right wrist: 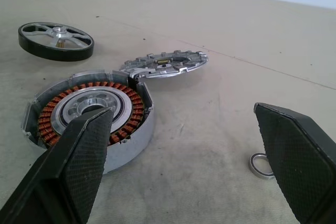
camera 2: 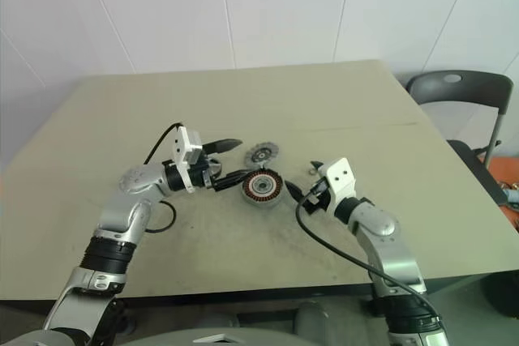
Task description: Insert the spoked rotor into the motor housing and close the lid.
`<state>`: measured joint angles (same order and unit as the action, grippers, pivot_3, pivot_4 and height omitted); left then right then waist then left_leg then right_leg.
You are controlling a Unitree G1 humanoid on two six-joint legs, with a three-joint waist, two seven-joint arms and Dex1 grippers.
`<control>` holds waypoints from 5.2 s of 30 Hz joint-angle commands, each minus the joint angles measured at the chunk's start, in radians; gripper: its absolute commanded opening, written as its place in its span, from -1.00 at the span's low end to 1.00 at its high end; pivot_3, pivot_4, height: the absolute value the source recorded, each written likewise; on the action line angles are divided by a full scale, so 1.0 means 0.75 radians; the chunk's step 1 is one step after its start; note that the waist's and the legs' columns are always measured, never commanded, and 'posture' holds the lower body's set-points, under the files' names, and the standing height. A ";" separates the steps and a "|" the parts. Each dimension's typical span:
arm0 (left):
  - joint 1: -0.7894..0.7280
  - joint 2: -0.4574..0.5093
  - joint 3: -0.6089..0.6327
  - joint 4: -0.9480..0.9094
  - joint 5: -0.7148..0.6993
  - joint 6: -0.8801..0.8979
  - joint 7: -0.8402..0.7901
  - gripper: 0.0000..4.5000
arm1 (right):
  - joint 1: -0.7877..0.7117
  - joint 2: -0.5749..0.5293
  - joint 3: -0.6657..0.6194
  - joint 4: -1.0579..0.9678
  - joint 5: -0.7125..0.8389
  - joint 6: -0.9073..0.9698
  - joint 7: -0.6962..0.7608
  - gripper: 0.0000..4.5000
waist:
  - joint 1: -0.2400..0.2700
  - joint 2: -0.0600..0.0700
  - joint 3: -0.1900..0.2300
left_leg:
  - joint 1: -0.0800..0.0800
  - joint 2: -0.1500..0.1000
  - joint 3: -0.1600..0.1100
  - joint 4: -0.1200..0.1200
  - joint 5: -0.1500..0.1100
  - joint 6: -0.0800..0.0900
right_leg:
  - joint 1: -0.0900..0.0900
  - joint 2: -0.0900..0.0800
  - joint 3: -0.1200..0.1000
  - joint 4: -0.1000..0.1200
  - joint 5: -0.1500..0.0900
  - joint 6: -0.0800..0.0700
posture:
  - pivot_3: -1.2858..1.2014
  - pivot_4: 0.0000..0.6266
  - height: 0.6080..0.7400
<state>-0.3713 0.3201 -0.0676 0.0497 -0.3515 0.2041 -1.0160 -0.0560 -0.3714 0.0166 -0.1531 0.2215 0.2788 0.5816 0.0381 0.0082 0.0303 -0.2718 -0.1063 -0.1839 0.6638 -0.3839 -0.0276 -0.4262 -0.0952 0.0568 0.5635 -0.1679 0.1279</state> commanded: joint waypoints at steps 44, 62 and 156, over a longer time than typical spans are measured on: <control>-0.045 -0.011 -0.004 0.373 0.025 -0.345 -0.095 0.99 | -0.356 0.067 0.007 0.420 -0.127 0.370 -0.279 1.00 | -0.001 0.001 -0.001 | -0.001 0.000 0.000 0.000 0.002 -0.004 | -0.001 0.000 0.000 -0.001 0.001 -0.001 | 0.03 -1.00 1.00; -0.049 -0.010 0.002 0.372 0.034 -0.341 -0.081 1.00 | -0.254 0.073 -0.020 0.319 -0.056 0.428 -0.214 0.04 | -0.001 -0.001 -0.003 | 0.000 0.000 0.000 0.000 0.002 -0.004 | -0.001 0.000 0.000 -0.001 0.001 -0.001 | 0.03 -1.00 1.00; -0.110 0.148 0.094 0.121 -0.045 -0.005 0.005 1.00 | -0.612 0.266 -0.083 0.423 0.109 0.220 -0.055 -0.70 | -0.077 0.004 -0.004 | 0.000 0.002 -0.001 -0.001 0.004 -0.008 | -0.005 0.003 0.001 0.004 0.004 -0.004 | 0.03 -1.00 1.00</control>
<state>-0.4186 0.4016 -0.0516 0.1258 -0.3595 0.2012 -0.9891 -0.5184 -0.1683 -0.0615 0.2312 0.2736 0.4123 0.5113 -0.0198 0.0111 0.0276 -0.2720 -0.1046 -0.1847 0.6629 -0.3808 -0.0333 -0.4298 -0.0922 0.0576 0.5669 -0.1651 0.1250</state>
